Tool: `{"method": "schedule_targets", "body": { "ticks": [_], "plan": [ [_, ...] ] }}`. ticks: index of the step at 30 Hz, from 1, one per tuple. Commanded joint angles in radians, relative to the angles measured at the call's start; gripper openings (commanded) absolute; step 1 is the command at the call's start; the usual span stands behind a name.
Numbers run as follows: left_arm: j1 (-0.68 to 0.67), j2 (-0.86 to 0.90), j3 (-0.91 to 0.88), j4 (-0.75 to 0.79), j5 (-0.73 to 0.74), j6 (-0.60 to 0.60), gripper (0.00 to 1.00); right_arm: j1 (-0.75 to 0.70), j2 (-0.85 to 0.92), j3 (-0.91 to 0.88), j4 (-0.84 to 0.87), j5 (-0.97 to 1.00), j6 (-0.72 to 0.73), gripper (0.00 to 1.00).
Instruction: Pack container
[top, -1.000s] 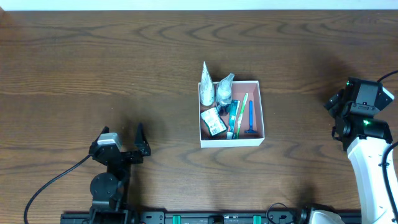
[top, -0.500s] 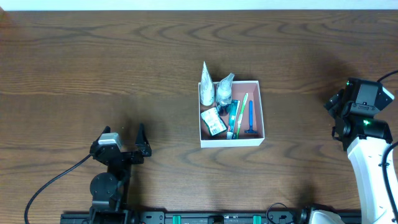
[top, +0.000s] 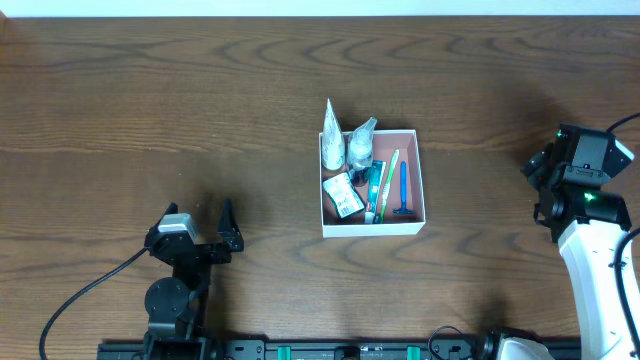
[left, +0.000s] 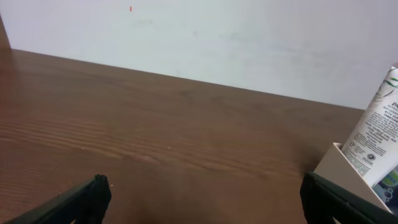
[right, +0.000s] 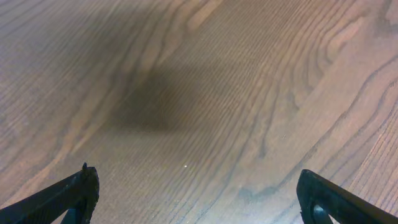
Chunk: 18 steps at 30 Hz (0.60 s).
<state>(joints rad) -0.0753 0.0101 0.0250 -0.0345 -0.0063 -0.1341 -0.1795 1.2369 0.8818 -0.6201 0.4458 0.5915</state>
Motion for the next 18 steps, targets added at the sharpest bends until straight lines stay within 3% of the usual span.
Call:
{"method": "schedule_targets", "body": {
  "ticks": [1, 6, 18],
  "plan": [
    [0.004, -0.006, -0.021, -0.039, -0.002, -0.002, 0.98, -0.005, 0.003, 0.006, -0.001, 0.017, -0.002, 0.99],
    [0.004, -0.006, -0.021, -0.039, -0.002, -0.001, 0.98, 0.006, -0.064, 0.005, -0.001, 0.017, -0.002, 0.99],
    [0.004, -0.006, -0.021, -0.039, -0.002, -0.001, 0.98, 0.170, -0.511, 0.005, -0.001, 0.017, -0.002, 0.99]
  ]
}}
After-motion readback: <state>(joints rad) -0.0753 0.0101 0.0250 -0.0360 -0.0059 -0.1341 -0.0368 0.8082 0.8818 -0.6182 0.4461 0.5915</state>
